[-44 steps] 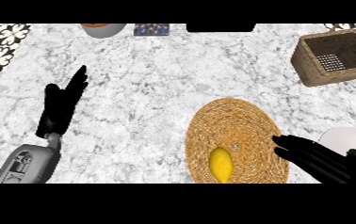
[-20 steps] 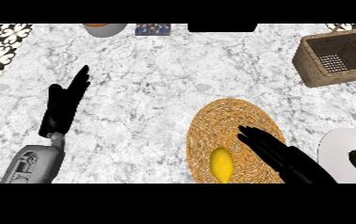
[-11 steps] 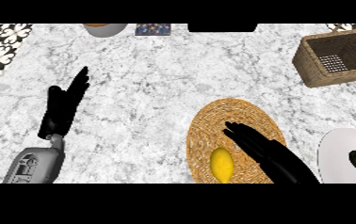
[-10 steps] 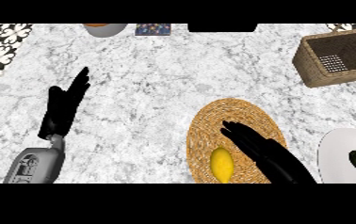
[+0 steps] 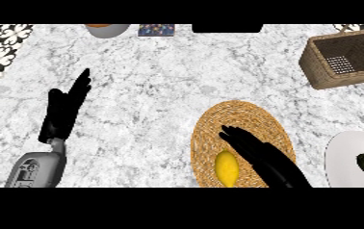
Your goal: Pick the lemon from the placemat and place it in the basket
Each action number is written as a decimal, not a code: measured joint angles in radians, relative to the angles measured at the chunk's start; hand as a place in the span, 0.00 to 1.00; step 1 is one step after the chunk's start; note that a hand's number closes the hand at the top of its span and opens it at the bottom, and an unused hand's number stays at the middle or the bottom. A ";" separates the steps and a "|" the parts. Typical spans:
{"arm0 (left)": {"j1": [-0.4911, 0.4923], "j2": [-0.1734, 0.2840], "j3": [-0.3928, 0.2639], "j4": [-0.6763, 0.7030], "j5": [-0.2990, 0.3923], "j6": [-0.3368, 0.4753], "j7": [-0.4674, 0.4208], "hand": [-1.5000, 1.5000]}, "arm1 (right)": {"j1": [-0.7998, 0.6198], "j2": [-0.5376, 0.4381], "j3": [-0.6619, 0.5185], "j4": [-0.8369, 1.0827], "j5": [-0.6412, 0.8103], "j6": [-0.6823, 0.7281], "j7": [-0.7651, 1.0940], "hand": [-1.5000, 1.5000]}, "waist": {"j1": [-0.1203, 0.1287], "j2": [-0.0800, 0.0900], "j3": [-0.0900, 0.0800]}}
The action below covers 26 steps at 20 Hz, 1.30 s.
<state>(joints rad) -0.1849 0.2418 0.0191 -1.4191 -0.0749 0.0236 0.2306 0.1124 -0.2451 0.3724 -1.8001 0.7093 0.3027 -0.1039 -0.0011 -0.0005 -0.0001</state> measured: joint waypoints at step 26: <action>-0.021 -0.053 0.049 0.014 -0.062 -0.035 0.007 0.50 | -0.075 0.084 0.045 0.214 0.218 -0.139 -0.112 1.00 | 0.001 -0.002 0.000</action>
<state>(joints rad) -0.2054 0.1884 0.0682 -1.4056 -0.1366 -0.0116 0.2378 0.0369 -0.1612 0.4171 -1.5863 0.9274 0.1636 -0.2158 -0.0003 -0.0020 -0.0004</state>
